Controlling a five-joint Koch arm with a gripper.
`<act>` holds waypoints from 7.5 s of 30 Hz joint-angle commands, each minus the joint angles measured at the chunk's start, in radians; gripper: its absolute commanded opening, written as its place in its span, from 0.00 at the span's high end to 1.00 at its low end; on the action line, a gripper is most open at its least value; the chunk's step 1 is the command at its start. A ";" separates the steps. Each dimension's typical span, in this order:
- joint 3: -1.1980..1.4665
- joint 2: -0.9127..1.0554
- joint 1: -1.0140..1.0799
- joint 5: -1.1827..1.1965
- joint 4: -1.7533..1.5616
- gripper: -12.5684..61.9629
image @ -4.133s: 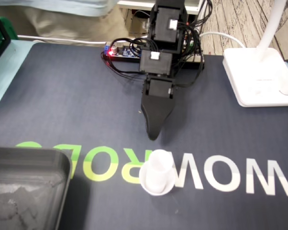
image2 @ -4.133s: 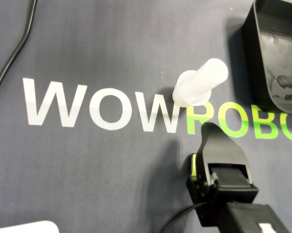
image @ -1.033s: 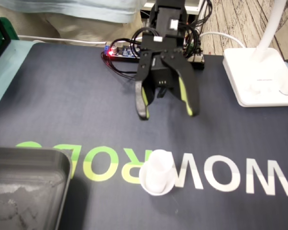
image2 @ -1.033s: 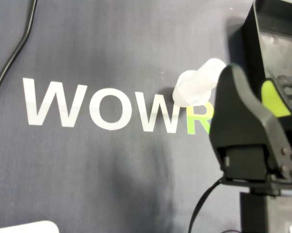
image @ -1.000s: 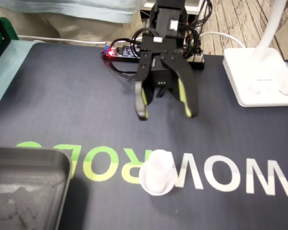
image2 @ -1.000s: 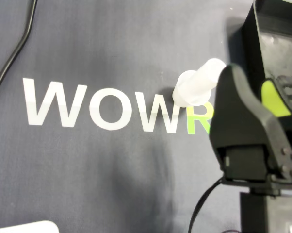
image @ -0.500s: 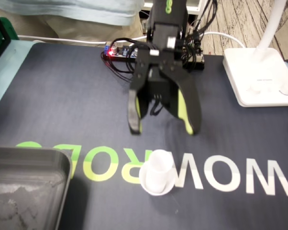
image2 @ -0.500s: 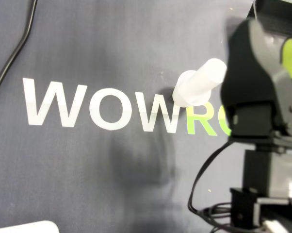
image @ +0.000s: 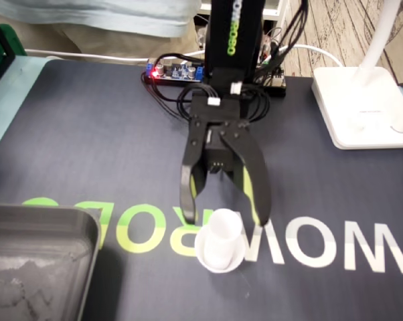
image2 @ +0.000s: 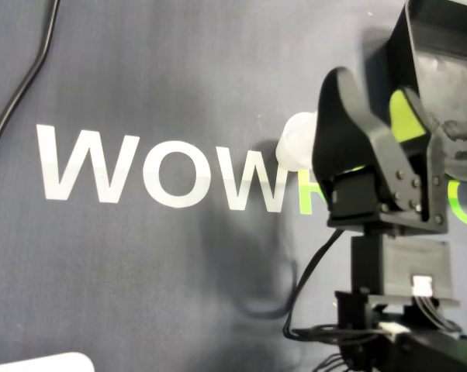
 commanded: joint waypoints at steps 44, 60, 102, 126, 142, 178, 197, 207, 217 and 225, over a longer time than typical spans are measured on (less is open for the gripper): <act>-0.155 -0.310 -0.035 -0.023 -0.094 0.56; -0.161 -0.327 -0.048 -0.003 -0.095 0.73; -0.581 0.391 0.219 0.472 0.940 0.82; -1.410 -0.288 0.597 1.672 1.049 0.82; -1.447 -0.558 0.623 2.333 0.857 0.82; -1.483 -0.288 0.572 1.965 1.457 0.82; -0.798 0.393 0.316 1.376 1.548 0.82; -0.436 0.653 0.060 0.525 1.275 0.82; -0.396 0.477 -0.057 -0.003 1.063 0.81; -0.430 0.322 -0.114 -0.170 0.956 0.81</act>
